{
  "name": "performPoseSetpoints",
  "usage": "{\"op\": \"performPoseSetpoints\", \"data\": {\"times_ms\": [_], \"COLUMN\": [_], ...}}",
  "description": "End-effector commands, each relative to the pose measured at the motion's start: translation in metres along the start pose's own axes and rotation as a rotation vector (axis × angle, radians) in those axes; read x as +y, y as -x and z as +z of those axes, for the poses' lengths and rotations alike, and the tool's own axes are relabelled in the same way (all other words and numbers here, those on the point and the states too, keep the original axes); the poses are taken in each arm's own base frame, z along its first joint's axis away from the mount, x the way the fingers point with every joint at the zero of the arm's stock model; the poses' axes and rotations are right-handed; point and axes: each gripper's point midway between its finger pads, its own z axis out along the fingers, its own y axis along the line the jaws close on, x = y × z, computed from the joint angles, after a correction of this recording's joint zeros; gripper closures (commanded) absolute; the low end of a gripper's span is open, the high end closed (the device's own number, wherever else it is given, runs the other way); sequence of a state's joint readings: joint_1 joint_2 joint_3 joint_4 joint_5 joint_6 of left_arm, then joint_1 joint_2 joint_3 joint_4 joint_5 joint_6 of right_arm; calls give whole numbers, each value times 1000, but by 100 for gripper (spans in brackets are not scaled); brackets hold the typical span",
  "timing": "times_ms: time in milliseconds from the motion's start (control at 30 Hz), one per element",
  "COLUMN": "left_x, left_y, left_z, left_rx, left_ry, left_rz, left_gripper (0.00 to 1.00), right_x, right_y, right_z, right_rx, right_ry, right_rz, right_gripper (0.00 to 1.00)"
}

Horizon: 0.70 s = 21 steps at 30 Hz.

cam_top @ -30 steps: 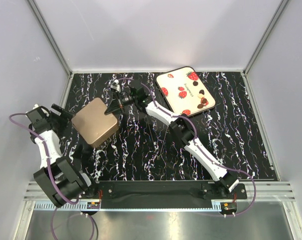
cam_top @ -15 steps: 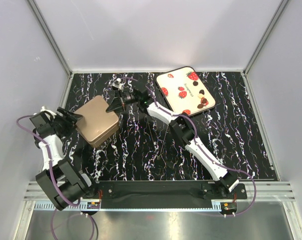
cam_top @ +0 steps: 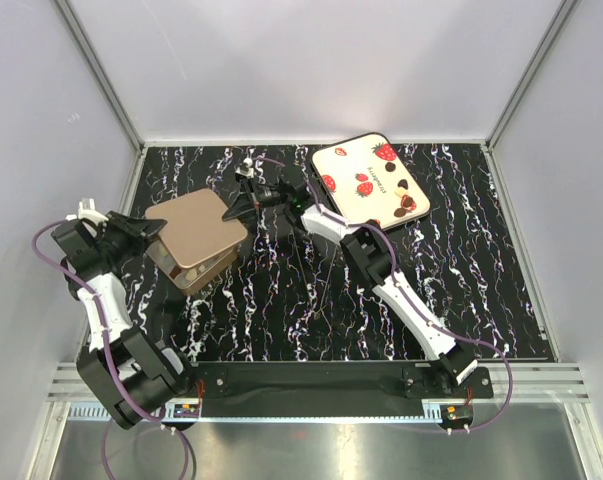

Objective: Pack the chocolate

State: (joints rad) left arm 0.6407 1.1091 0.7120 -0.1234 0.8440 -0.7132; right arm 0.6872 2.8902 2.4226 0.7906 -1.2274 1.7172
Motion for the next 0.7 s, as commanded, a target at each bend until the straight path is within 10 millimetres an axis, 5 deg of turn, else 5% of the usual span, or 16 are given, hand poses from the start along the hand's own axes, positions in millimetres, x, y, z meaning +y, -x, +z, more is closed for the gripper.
{"op": "performPoseSetpoints", "data": {"times_ms": [0,167,233,400,667], "left_x": [-15,-28,-28,-30,-36], "left_y": [6,11,14,25,41], "left_z": [-1,-2,-2,2,6], "left_rx": [-12,-28,-37,-86,-160], "left_ry": [-57,-96,-91,-108,-170], "left_rz": [15,-14,-19,-22,-45], "left_gripper": [87,98,100,100,100], "right_x": [90,99,102,107,81], "right_y": [-2,6,9,21,36], "right_z": [-1,-12,-15,-24,-45], "right_rx": [-27,-85,-113,-220,-396], "right_ry": [83,69,68,68,4], "right_rz": [-168,-159,-141,-88,53], "right_gripper": [80,68,53,40,39]}}
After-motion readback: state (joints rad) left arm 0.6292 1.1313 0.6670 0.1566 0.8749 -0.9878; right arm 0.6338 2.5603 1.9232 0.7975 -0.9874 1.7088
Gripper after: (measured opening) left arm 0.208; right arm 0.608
